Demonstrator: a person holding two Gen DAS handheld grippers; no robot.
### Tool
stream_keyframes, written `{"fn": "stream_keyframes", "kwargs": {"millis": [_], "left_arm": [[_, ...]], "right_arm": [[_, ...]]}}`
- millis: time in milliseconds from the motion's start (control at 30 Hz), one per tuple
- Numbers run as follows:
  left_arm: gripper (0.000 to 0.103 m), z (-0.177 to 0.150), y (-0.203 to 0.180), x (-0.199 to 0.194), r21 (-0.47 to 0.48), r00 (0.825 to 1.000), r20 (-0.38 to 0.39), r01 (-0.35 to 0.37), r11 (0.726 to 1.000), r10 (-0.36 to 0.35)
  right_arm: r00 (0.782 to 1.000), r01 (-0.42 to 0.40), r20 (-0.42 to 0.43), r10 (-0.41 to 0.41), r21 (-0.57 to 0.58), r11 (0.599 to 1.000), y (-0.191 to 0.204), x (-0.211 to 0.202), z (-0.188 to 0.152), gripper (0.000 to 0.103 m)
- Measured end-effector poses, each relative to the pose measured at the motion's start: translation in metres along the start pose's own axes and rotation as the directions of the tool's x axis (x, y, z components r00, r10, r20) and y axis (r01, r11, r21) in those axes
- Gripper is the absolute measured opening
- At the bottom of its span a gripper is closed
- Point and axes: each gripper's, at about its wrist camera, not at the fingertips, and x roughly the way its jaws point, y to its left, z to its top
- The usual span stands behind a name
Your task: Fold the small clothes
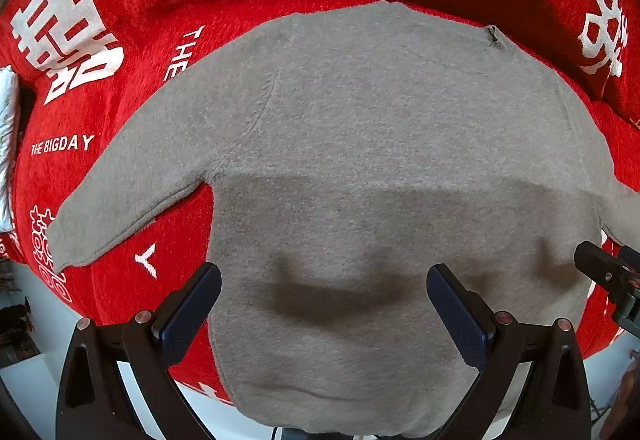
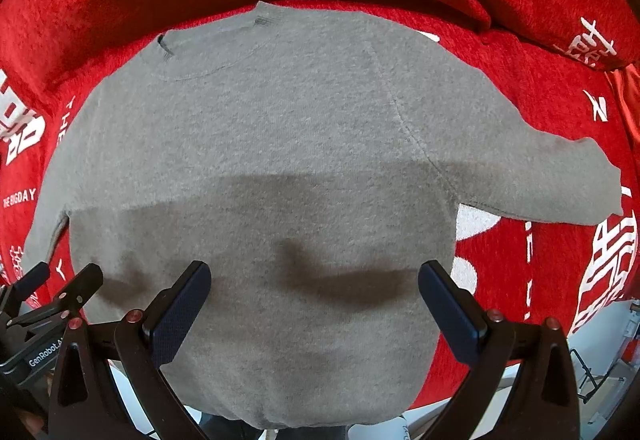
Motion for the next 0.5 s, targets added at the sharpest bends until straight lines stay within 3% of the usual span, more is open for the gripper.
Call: {"fn": "stream_keyframes", "kwargs": {"millis": [167,500], "left_arm": [[0.103,-0.0002,0.0034,0.0022,0.003,1.000,-0.007,0.016,1.000,-0.016],[0.103,-0.0024,0.0088,0.0064,0.010,1.000,-0.015,0.020,1.000,-0.020]], "right_arm": [[1.000,-0.015,0.006,0.015,-0.001,1.000,0.0035,-0.0009,-0.0018,0.103],[0.998,0.049,-0.034,-0.048,0.005,0.999,0.0081,0.0046,-0.0062,0.103]]}}
